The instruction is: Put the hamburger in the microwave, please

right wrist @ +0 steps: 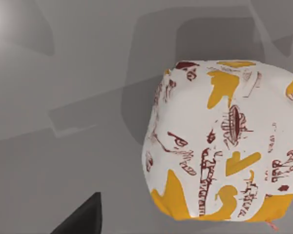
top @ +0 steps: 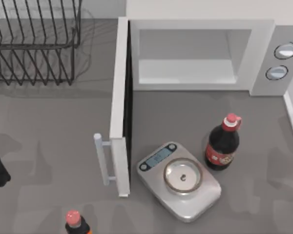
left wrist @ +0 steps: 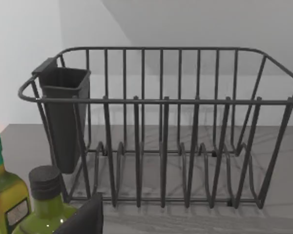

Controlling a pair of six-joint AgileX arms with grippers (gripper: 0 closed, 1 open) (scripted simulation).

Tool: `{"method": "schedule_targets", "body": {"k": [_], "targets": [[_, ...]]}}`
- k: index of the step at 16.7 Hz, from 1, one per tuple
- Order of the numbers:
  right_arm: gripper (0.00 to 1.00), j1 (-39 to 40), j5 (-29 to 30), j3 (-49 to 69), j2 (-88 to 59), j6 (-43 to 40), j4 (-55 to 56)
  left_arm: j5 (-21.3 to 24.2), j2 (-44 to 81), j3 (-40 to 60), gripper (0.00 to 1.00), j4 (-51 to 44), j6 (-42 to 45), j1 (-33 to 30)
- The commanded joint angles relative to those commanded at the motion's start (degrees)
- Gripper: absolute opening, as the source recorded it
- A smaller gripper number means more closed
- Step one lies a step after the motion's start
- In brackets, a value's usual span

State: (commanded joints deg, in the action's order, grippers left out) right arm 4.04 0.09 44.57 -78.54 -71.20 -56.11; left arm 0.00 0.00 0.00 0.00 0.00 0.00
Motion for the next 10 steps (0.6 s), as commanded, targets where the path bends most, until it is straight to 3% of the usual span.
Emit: {"method": "schedule_targets", "body": {"k": [4,10], "targets": [[1.00,0.23,0.00,-2.36,-2.28,0.01,4.12,0.00,0.00,0.00,1.00,0.00,0.00,0.00],[1.00,0.39,-0.02,-9.85,-10.09,0.26,20.35,0.00,0.00,0.00,1.00,0.00,0.00,0.00]]}}
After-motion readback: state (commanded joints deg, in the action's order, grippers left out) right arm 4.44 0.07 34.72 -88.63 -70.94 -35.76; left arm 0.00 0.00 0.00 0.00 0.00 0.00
